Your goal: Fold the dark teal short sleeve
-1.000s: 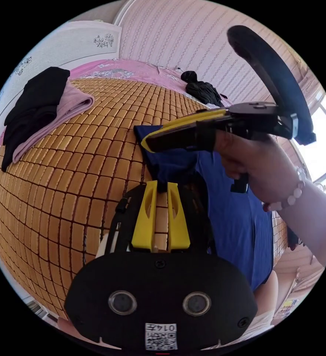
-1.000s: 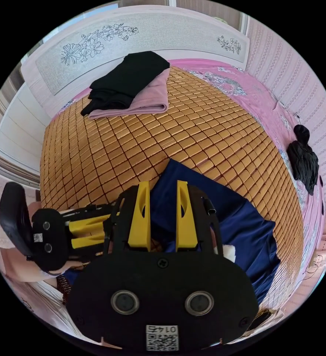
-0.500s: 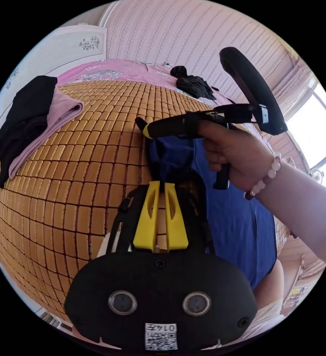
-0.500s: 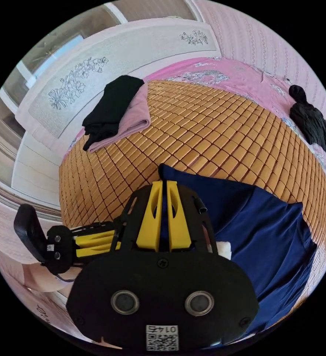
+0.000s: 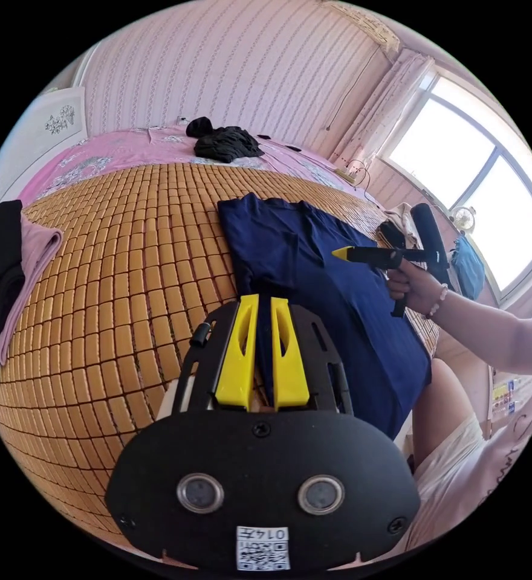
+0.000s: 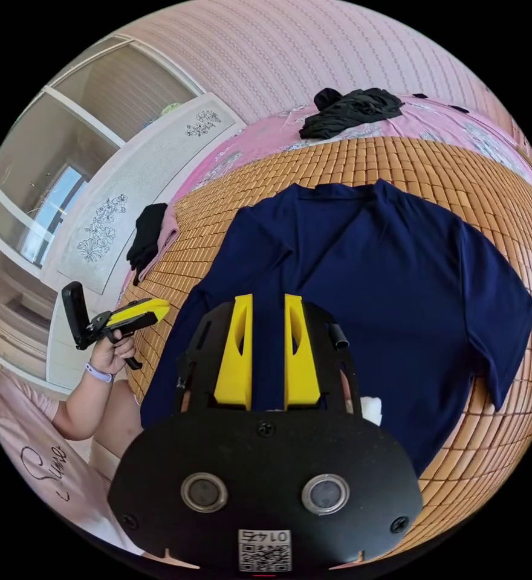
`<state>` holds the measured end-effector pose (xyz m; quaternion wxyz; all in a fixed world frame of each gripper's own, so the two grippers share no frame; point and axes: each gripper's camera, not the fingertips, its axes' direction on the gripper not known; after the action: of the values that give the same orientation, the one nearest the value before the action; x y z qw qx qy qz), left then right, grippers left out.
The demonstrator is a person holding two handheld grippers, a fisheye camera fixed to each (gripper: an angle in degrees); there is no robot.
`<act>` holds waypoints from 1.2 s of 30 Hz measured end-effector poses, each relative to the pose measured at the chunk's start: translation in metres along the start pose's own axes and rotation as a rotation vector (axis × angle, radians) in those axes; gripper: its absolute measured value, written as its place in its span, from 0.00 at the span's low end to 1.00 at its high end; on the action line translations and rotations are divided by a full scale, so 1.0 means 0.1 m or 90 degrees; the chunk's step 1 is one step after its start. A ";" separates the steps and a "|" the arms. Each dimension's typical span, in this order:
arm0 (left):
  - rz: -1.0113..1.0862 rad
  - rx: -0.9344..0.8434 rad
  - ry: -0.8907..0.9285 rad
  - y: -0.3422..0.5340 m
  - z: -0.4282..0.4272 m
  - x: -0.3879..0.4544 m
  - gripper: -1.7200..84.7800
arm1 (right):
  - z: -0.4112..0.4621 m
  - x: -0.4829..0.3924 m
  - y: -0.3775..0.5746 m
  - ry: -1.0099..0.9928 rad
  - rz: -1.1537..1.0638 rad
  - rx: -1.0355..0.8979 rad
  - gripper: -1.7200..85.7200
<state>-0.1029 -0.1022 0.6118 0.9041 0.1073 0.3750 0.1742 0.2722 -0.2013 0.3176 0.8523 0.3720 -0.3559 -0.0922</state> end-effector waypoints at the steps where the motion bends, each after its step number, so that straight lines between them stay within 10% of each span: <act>1: -0.006 -0.002 0.011 -0.02 0.02 0.01 0.07 | -0.04 0.00 0.00 0.002 0.000 0.001 0.11; 14: 0.232 -0.084 0.102 -0.79 0.77 1.26 0.08 | -1.35 0.63 0.57 0.369 0.147 0.141 0.14; 36: 0.392 -0.231 0.106 -2.53 2.94 3.72 0.08 | -2.46 1.31 0.80 0.160 0.321 0.217 0.02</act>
<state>0.4113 -0.2059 0.4956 0.7799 0.0381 0.3607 0.5101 0.5255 -0.0599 0.3284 0.8110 0.4178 -0.3394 0.2291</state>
